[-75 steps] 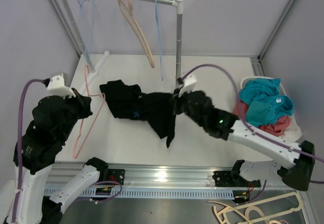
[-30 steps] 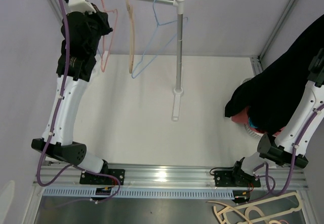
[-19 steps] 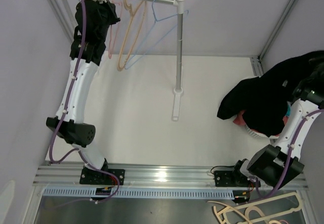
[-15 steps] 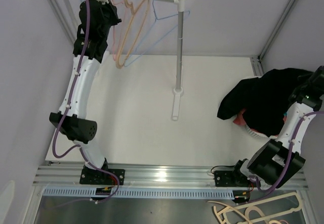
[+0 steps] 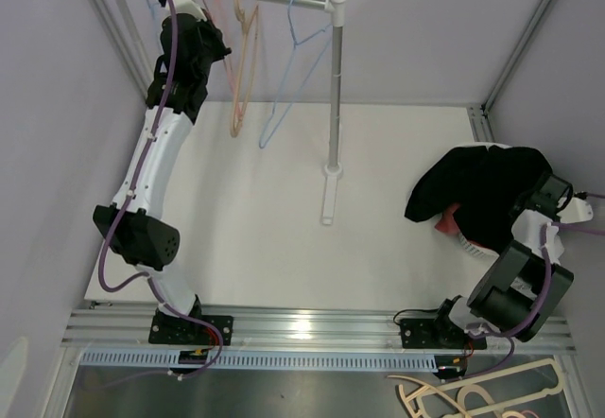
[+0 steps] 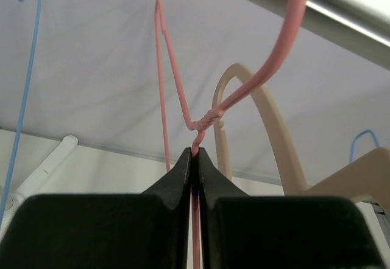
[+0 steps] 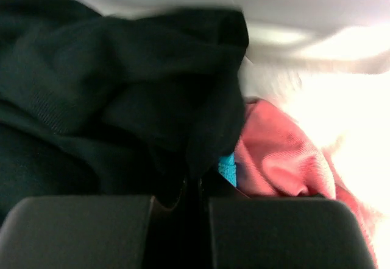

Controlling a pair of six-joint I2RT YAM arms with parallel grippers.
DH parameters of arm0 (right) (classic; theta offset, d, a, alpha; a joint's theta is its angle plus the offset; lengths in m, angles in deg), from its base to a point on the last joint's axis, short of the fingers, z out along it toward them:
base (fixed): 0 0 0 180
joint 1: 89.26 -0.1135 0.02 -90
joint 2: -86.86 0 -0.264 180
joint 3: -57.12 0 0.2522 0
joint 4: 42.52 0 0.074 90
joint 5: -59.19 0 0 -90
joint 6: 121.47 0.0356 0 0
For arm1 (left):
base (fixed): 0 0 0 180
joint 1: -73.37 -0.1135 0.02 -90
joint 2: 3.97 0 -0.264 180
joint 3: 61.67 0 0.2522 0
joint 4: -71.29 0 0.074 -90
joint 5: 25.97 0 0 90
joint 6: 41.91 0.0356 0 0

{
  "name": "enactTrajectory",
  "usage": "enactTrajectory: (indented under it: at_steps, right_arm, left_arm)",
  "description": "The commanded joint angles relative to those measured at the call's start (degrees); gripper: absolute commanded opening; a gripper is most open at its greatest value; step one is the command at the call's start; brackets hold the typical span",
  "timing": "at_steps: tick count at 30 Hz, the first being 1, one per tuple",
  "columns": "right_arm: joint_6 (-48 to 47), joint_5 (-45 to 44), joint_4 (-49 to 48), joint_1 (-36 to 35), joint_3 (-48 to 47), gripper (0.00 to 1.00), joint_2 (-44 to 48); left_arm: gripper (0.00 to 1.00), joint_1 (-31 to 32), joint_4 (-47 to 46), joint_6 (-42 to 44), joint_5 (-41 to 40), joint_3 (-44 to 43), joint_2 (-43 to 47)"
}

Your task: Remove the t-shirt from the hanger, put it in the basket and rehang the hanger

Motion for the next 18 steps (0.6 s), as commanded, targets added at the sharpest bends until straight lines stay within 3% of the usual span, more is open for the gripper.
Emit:
enactTrajectory:
  at_steps: [1,5,8,10,13,14,15,18]
  right_arm:
    - [1.14,-1.27,-1.04,-1.59,1.91,0.00,-6.08]
    - [0.17,-2.23,2.56,-3.70,-1.77,0.00,-7.70]
    - [-0.97,-7.85,4.84,-6.07,-4.41,0.00,-1.66]
    - [-2.63,-11.35,7.56,-7.04,-7.92,0.00,1.00]
    - [-6.14,-13.21,11.96,-8.45,-14.77,0.04,3.73]
    - [-6.86,-14.44,14.67,-8.98,-16.70,0.07,4.09]
    - [-7.56,-14.97,15.65,-9.59,-18.37,0.20,4.26]
    - [-9.23,-15.24,16.72,-9.77,-21.99,0.48,6.01]
  left_arm:
    - [0.07,0.56,0.87,-2.52,-1.92,0.73,2.50]
    - [0.15,0.56,1.66,-2.35,-2.01,0.73,3.38]
    - [0.17,0.56,2.27,-2.00,-2.63,0.65,4.44]
    - [0.24,0.56,2.80,-1.56,-3.15,0.56,5.22]
    - [0.54,0.56,3.33,-0.94,-4.12,0.56,6.63]
    - [0.63,0.56,3.50,-0.77,-4.38,0.56,6.98]
    - [0.73,0.56,3.42,-0.33,-4.73,0.56,7.34]
    - [0.87,0.56,3.59,0.20,-5.61,0.47,8.57]
